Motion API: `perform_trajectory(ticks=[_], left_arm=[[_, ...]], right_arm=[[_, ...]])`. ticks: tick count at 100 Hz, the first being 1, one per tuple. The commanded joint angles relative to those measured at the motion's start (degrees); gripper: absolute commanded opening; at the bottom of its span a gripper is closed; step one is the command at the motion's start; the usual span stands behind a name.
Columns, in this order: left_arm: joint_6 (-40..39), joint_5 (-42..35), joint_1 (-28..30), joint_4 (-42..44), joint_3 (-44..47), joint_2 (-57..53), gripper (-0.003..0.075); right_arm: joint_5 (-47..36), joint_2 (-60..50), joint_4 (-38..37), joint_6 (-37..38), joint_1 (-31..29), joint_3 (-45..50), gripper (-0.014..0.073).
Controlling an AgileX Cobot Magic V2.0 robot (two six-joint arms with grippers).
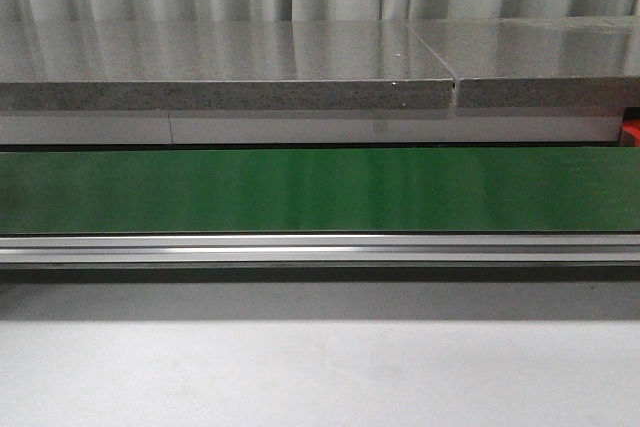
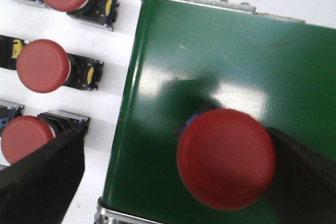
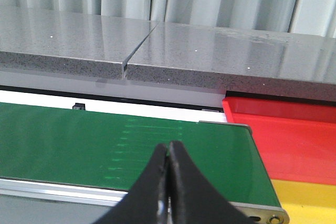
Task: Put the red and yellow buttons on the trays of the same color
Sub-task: 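Grasp the red button with the left gripper and set it on the belt, then reach the left gripper to a yellow push-button and grasp it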
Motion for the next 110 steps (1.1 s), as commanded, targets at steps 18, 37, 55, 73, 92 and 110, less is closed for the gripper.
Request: perform_trajectory(ticks=[18,37,55,73,92,110], left_arm=[[3.79,1.52,-0.22,-4.75,-9.12,-2.06,0.0673],[4.17,2.24,-0.22,-6.31,-12.04,-4.93,0.0672],[3.39,1.58,0.96,-5.96,-11.29,-10.33,0.0672],[-0.82,1.09,5.86,-2.08,-6.78,-16.76,0.0672],[-5.78,-0.07,14.86,0.56,0.63,-22.08,0.0672],[-8.59,-2.55,23.81,0.6,8.02,-22.98,0.0672]], right_arm=[[-4.51,-0.94,-0.23,-0.04,-0.05,-0.55,-0.0119],[-4.51,-0.94,-0.23,-0.04,-0.05,-0.55,-0.0119],[-4.51,-0.94,-0.23,-0.04,-0.05,-0.55,-0.0119],[-4.51,-0.94,-0.23,-0.04,-0.05,-0.55,-0.0119],[-4.51,-0.94,-0.23,-0.04,-0.05,-0.55,-0.0119],[-4.51,-0.94,-0.23,-0.04,-0.05,-0.55,-0.0119]])
